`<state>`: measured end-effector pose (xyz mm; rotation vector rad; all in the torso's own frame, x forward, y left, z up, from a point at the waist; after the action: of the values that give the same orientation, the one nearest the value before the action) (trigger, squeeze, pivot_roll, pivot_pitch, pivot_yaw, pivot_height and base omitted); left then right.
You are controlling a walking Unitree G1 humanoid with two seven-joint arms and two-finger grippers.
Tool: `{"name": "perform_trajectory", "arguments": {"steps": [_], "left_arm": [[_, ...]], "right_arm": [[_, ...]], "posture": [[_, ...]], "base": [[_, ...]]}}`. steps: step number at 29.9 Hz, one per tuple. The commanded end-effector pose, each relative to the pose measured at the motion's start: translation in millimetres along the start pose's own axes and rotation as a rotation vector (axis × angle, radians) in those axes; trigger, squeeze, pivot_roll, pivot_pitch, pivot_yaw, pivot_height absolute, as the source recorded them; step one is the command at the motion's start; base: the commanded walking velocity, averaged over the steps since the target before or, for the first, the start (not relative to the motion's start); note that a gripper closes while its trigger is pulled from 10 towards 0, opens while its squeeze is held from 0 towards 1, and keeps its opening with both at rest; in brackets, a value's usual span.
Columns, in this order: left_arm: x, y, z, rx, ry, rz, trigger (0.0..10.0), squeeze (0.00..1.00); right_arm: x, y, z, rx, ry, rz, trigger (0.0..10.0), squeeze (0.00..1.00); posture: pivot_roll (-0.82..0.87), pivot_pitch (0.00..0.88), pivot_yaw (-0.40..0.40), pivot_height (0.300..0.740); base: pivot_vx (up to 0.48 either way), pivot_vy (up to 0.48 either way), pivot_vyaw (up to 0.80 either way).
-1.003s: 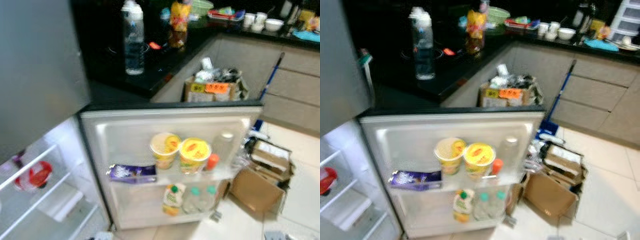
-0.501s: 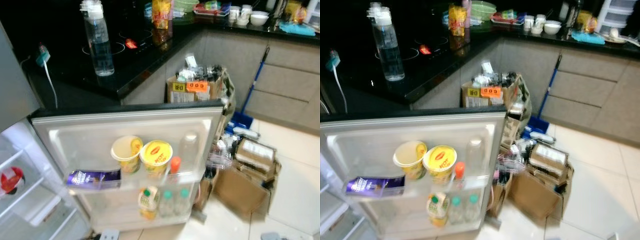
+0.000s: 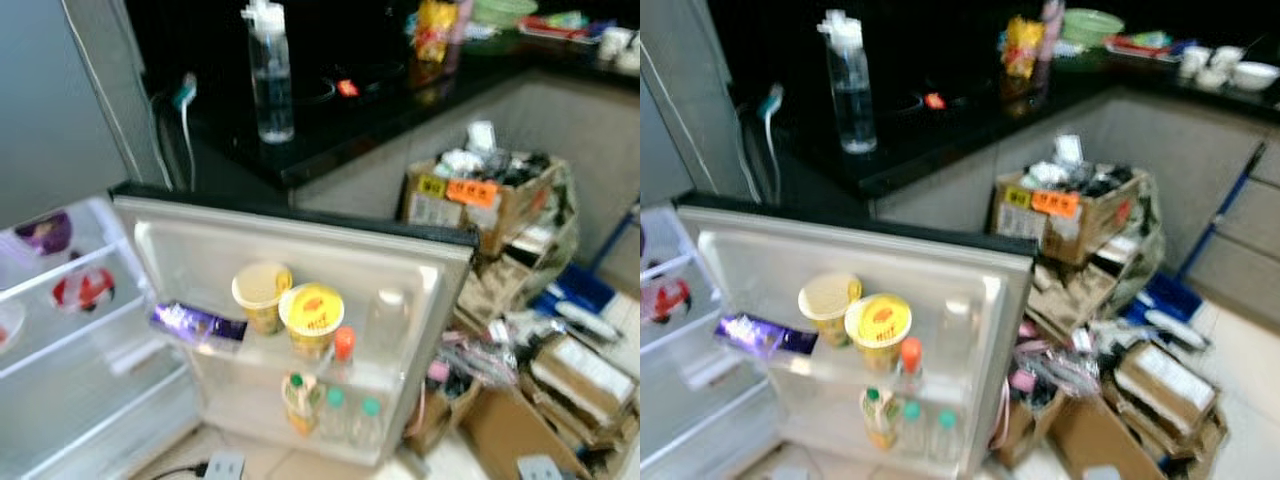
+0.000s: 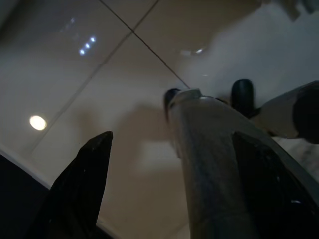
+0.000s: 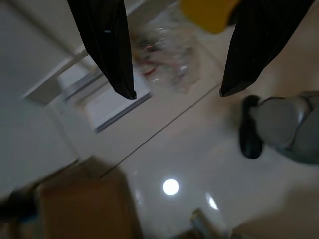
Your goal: Restocking fridge
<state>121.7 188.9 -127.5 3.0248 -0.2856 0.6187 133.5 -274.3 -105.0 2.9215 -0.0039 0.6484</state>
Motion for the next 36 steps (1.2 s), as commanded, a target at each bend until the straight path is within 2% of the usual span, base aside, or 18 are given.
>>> {"name": "perform_trajectory", "arguments": {"steps": [1,18,26,32,36], "left_arm": [[-21.9,6.8,-2.3,-0.024,-0.077,-0.004,10.0,0.00],[-16.7,8.4,-1.1,-0.035,-0.065,-0.001,10.0,0.00],[-13.3,7.2,-0.3,-0.007,-0.057,-0.011,10.0,0.00],[-13.6,10.3,-0.1,-0.027,-0.055,-0.028,10.0,0.00],[-15.1,15.1,0.2,-0.046,-0.060,-0.007,10.0,0.00]], "right_arm": [[2.0,-3.7,0.8,0.007,0.006,-0.017,10.0,0.00],[7.9,-6.3,1.9,0.000,0.026,-0.017,10.0,0.00],[17.2,-4.4,2.2,-0.008,0.060,-0.007,10.0,0.00],[21.3,-2.1,2.1,-0.008,0.068,-0.019,10.0,0.00],[21.3,-3.1,2.1,0.002,0.072,-0.008,10.0,0.00]], "posture": [[-0.08,0.000,-0.062,0.740],[-0.08,0.000,-0.060,0.740],[-0.08,0.000,-0.064,0.740],[-0.09,0.000,-0.070,0.740],[-0.09,0.000,-0.067,0.740]], "base": [[0.000,-0.341,0.00],[0.000,-0.182,0.00],[0.000,0.000,0.00],[0.000,0.000,0.00],[0.000,0.000,0.00]]}}
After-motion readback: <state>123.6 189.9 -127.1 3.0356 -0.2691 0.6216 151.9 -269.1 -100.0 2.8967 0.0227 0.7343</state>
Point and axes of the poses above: a point about 5 cm out from each wrist's last joint towards the gripper, its own z axis pointing out of the wrist towards the gripper, its own x axis along the axis of the wrist's last joint, y = z × x, the point moved 2 cm from there along z, pointing out of the wrist towards the gripper, and after that the axes turned 7 degrees about z, right-handed, at the moved point
